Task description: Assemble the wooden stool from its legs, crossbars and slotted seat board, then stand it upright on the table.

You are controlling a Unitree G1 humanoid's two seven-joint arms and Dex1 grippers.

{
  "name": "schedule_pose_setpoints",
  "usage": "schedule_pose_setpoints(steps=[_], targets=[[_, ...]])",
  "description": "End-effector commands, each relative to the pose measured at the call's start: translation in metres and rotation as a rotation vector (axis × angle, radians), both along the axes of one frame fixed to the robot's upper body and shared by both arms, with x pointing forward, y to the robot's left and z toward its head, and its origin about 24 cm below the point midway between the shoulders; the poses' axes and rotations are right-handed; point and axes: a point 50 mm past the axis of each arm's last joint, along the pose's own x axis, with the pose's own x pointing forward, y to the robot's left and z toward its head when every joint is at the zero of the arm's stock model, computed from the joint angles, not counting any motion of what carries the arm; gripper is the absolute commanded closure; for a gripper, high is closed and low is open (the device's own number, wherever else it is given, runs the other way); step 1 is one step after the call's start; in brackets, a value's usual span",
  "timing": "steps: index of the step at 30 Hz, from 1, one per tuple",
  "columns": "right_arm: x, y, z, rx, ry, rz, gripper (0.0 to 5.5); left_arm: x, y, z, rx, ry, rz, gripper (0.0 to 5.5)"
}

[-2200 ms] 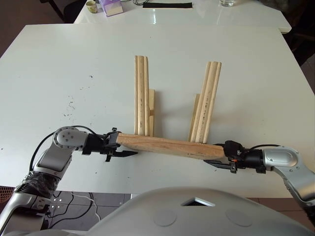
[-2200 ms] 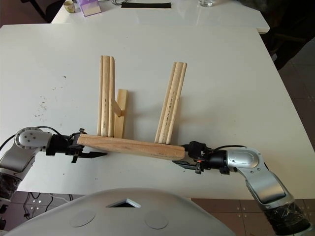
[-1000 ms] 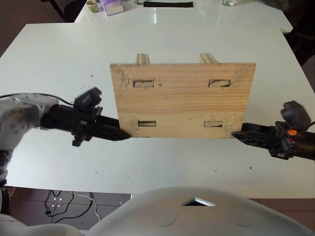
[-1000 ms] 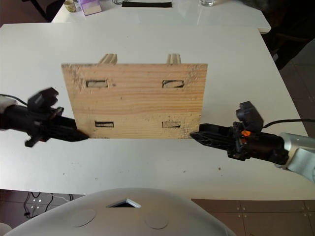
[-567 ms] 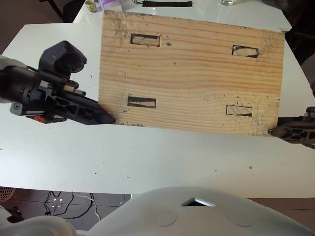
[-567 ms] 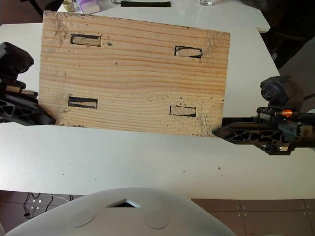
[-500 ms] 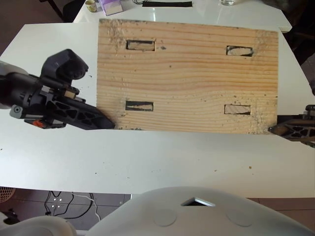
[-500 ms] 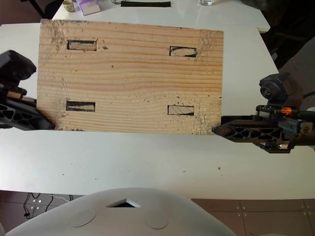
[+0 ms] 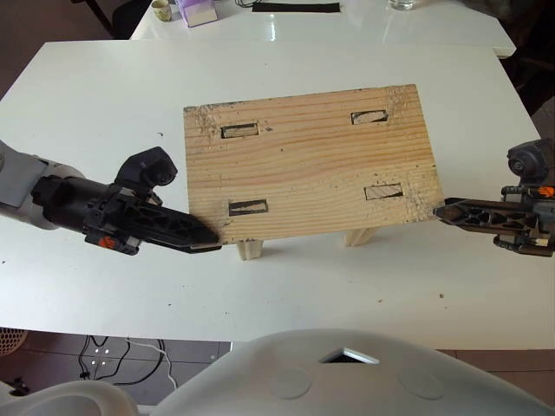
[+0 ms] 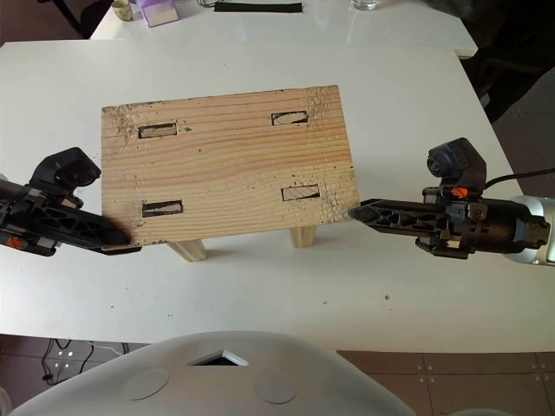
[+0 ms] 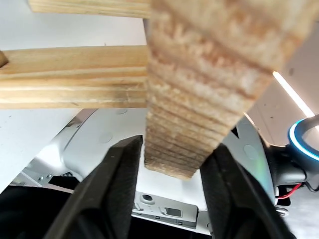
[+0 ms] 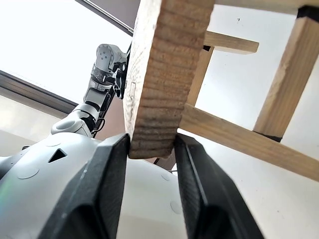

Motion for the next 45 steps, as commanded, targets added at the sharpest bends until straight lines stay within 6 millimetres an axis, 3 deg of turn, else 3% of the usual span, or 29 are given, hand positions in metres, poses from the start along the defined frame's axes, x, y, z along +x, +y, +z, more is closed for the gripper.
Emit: schedule_pose_setpoints(steps=[1,7,10,14,17,19,22,26,28,31,34,38,45], targets=[[0.006,-0.005,0.008,-0.036,0.027,0.021,3.34,0.007,0.003,-0.006,0.075,-0.020,0.032,2.94],[0.019,-0.016,0.020,0.034,0.043,0.022,2.44,0.042,0.002,0.015,-0.044,-0.093,0.117,1.97],[0.025,-0.016,0.022,0.021,0.011,-0.009,2.16,0.051,0.004,0.021,-0.049,-0.124,0.157,1.79],[0.014,-0.020,0.016,-0.029,-0.008,-0.073,2.16,0.039,0.015,0.040,-0.096,-0.213,0.180,1.79],[-0.008,-0.032,0.006,-0.044,-0.008,-0.179,2.16,0.013,0.031,0.061,-0.190,-0.285,0.195,1.79],[-0.029,-0.037,-0.002,-0.057,0.000,-0.259,2.16,0.002,0.037,0.062,-0.196,-0.336,0.203,1.79],[-0.046,-0.040,-0.029,-0.136,-0.013,-0.444,2.16,-0.001,0.048,0.021,-0.049,-0.480,0.288,1.79],[-0.037,-0.030,-0.069,-0.268,-0.074,-0.654,2.16,0.014,0.043,-0.022,0.101,-0.678,0.330,1.79],[-0.033,-0.020,-0.077,-0.289,-0.112,-0.696,2.16,0.016,0.040,-0.035,0.144,-0.726,0.308,1.79],[-0.025,-0.017,-0.085,-0.376,-0.195,-0.796,2.16,0.022,0.057,-0.049,0.246,-0.788,0.357,1.79],[-0.015,-0.016,-0.100,-0.466,-0.263,-0.957,2.16,0.042,0.069,-0.068,0.413,-0.913,0.483,1.79],[0.000,-0.010,-0.119,-0.621,-0.363,-1.075,2.16,0.065,0.050,-0.099,0.605,-1.084,0.585,1.79],[0.057,0.002,-0.136,-0.858,-0.685,-1.110,2.16,0.063,0.002,-0.177,0.884,-1.229,0.639,1.79]])
